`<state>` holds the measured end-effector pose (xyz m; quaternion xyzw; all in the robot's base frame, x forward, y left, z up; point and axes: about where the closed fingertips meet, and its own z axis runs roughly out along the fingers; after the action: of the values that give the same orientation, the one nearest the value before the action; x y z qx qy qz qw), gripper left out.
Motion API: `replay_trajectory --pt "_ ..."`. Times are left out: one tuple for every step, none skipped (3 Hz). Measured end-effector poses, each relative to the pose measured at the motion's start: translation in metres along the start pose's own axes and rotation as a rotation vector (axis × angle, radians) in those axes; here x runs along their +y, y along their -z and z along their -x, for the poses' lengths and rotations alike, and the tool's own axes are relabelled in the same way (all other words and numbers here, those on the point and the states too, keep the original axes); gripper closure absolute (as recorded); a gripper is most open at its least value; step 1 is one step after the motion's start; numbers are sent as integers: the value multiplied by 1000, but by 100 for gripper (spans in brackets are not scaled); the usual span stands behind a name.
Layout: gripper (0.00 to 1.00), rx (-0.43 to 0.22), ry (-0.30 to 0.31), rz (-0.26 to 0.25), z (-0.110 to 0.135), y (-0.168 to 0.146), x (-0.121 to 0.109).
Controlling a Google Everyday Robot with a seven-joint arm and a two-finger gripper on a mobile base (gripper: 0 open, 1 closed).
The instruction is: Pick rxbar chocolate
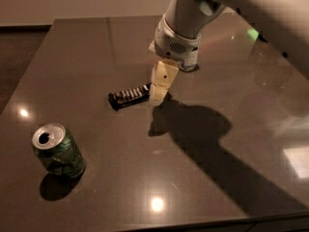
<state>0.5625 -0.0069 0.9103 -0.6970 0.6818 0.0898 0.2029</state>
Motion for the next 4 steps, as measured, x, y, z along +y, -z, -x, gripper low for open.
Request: replay_trajectory --pt "0 0 12 40 11 -25 -3" --pt "0 15 40 86 20 -51 -4" --pt "0 27 63 120 24 -64 -4" --pt "0 40 81 151 27 -73 -4"
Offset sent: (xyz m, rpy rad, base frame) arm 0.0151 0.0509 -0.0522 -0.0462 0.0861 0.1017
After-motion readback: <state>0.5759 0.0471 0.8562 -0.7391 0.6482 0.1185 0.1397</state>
